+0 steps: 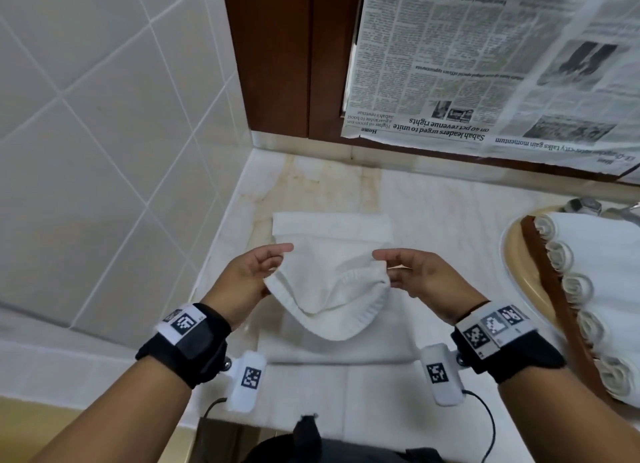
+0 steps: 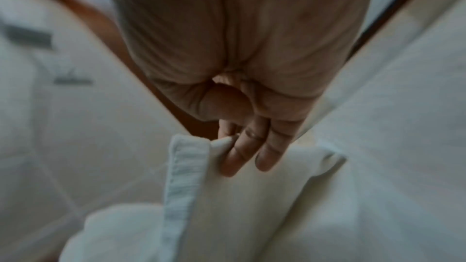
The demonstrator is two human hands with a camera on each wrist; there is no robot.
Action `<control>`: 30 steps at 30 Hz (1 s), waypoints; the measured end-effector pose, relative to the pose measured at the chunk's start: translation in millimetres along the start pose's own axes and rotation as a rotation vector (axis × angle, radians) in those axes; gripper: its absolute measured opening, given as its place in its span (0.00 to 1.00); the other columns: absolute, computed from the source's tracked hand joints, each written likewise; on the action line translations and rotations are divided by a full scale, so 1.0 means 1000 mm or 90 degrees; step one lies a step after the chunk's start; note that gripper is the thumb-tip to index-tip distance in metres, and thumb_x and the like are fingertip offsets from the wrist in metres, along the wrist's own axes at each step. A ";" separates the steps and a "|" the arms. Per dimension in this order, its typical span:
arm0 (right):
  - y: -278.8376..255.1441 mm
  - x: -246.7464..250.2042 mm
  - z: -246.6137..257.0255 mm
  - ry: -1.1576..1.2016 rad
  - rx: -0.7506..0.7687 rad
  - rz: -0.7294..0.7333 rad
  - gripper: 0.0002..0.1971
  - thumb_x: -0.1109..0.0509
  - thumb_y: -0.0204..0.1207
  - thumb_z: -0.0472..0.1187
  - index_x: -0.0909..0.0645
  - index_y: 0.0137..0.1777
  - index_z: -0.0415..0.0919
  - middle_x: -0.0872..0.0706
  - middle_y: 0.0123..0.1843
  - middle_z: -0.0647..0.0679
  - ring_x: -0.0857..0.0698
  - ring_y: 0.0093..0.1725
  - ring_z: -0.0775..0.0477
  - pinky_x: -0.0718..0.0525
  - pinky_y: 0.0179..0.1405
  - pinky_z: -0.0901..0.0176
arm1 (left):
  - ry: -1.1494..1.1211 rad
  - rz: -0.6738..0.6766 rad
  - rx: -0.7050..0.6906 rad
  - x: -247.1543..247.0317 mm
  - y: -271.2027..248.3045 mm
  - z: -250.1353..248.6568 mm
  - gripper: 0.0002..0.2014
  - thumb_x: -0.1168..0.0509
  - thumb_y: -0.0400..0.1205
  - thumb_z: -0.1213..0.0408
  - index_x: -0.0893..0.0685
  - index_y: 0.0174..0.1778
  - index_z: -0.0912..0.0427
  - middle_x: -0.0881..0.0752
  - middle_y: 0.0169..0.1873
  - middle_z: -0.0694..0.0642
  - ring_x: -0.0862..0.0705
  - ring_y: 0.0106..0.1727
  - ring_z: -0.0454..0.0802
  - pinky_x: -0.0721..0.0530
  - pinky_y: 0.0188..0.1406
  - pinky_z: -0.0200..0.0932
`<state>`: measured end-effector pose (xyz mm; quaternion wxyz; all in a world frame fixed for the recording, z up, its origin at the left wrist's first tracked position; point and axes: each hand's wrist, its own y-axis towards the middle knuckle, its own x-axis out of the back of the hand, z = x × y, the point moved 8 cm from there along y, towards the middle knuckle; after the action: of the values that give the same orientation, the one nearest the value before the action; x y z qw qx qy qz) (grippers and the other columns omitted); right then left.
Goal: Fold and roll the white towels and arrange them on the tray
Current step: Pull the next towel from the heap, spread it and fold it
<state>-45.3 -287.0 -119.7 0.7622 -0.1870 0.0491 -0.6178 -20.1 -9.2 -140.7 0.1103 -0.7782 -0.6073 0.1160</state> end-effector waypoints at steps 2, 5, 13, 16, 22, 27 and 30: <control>0.004 -0.002 -0.002 -0.234 0.059 -0.001 0.30 0.36 0.69 0.22 0.20 0.70 0.46 0.15 0.61 0.48 0.13 0.54 0.61 0.17 0.59 0.68 | 0.198 0.011 -0.084 0.001 0.004 0.000 0.30 0.34 0.76 0.87 0.16 0.67 0.50 0.15 0.62 0.63 0.15 0.63 0.52 0.19 0.69 0.47; 0.012 -0.010 -0.010 -0.527 0.146 -0.036 0.22 0.27 0.75 0.28 0.17 0.67 0.46 0.20 0.55 0.54 0.17 0.49 0.58 0.17 0.61 0.59 | 0.373 -0.002 -0.171 0.002 0.007 0.000 0.21 0.27 0.76 0.76 0.14 0.57 0.46 0.14 0.56 0.49 0.14 0.52 0.45 0.15 0.59 0.46; -0.022 -0.002 0.074 -0.319 0.289 -0.033 0.02 0.28 0.71 0.48 0.15 0.40 0.54 0.15 0.46 0.58 0.16 0.49 0.53 0.17 0.48 0.52 | 0.266 0.029 -0.324 -0.018 -0.023 -0.104 0.09 0.37 0.81 0.65 0.14 0.53 0.52 0.12 0.54 0.46 0.14 0.60 0.48 0.17 0.60 0.50; -0.016 0.024 0.126 0.106 0.282 -0.081 0.11 0.32 0.72 0.35 0.11 0.44 0.51 0.10 0.43 0.53 0.14 0.42 0.53 0.16 0.42 0.60 | 0.053 -0.058 -0.333 -0.016 -0.026 -0.162 0.09 0.41 0.87 0.70 0.15 0.52 0.59 0.09 0.44 0.45 0.11 0.47 0.42 0.14 0.45 0.38; 0.101 0.075 0.050 -0.215 -0.086 -0.287 0.22 0.30 0.67 0.49 0.16 0.60 0.42 0.11 0.57 0.41 0.12 0.56 0.39 0.16 0.53 0.52 | 0.344 -0.163 0.033 0.018 0.092 -0.079 0.23 0.37 0.81 0.42 0.17 0.58 0.59 0.13 0.59 0.61 0.14 0.57 0.62 0.16 0.58 0.52; 0.109 0.042 -0.052 -0.443 -0.256 -0.120 0.21 0.32 0.80 0.39 0.25 0.72 0.41 0.20 0.70 0.39 0.18 0.64 0.36 0.21 0.60 0.51 | 0.494 0.018 0.251 0.008 0.086 0.038 0.12 0.31 0.82 0.54 0.21 0.39 0.57 0.16 0.43 0.59 0.17 0.44 0.56 0.23 0.44 0.44; 0.114 0.047 -0.061 -0.386 -0.274 -0.133 0.16 0.30 0.77 0.44 0.23 0.64 0.44 0.19 0.60 0.43 0.17 0.54 0.38 0.24 0.48 0.55 | 0.293 -0.037 0.286 0.010 0.086 0.046 0.10 0.29 0.79 0.65 0.24 0.36 0.60 0.18 0.34 0.61 0.18 0.30 0.55 0.18 0.31 0.43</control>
<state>51.8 -326.9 -208.2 0.6182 -0.5208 -0.0690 -0.5846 46.9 -18.2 -211.4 0.4172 -0.7223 -0.5478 0.0645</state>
